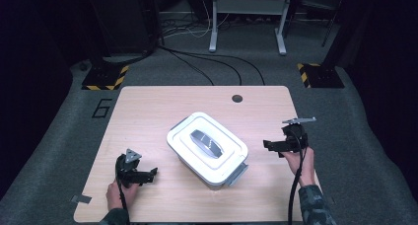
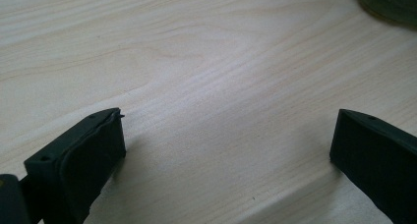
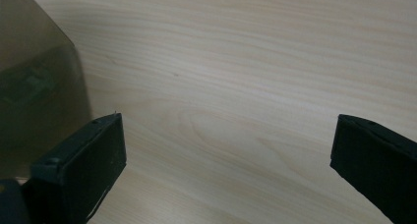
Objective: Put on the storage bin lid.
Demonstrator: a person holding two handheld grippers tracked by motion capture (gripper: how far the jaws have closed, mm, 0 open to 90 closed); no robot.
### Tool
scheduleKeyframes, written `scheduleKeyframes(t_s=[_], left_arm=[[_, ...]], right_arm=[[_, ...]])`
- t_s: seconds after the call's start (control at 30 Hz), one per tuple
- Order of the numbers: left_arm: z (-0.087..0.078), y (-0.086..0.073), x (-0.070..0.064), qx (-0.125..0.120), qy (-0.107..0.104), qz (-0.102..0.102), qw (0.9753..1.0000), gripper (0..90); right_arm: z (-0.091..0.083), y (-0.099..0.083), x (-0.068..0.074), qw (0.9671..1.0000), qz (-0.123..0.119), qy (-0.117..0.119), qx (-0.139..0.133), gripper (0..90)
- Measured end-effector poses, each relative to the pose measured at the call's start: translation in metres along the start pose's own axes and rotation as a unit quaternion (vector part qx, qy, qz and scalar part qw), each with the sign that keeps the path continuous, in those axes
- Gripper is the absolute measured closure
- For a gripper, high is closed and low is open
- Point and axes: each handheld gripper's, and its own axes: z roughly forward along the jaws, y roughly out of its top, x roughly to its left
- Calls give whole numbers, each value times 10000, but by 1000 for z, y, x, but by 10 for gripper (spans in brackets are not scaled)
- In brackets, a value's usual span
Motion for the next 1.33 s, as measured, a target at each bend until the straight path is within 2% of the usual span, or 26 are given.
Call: scheduleKeyframes(t_s=[0.1, 0.27, 0.47, 0.63, 0.83, 1.07, 1.13, 1.2, 1.27, 1.33], left_arm=[[0, 0, 0, -3, 8, 1, 10000, 0], [0, 0, 0, -1, 8, 2, 10000, 0], [0, 0, 0, -3, 9, 10, 10000, 0], [0, 0, 0, 6, 5, 16, 10000, 0], [0, 0, 0, -2, 9, 0, 10000, 0], [0, 0, 0, -8, 8, -1, 10000, 0], [0, 0, 0, -3, 7, 4, 10000, 0], [0, 0, 0, 5, 10, 17, 10000, 0], [0, 0, 0, -3, 9, 4, 10000, 0], [0, 0, 0, -5, 9, 6, 10000, 0]], right_arm=[[8, -12, -8, 9998, 150, -25, 106, 0], [20, -28, -11, 9992, 217, -110, 332, 0], [35, -45, -11, 9983, 165, -183, 535, 0], [43, -56, -10, 9980, 139, -245, 566, 0], [48, -69, -11, 9982, 175, -334, 458, 2], [50, -81, -15, 9990, 56, -422, 120, 0], [51, -84, -13, 9987, -11, -516, 39, 0], [53, -90, -11, 9972, -250, -679, -180, 0], [54, -94, -11, 9968, -250, -683, -340, 0], [54, -95, -11, 9967, -253, -685, -362, 0]])
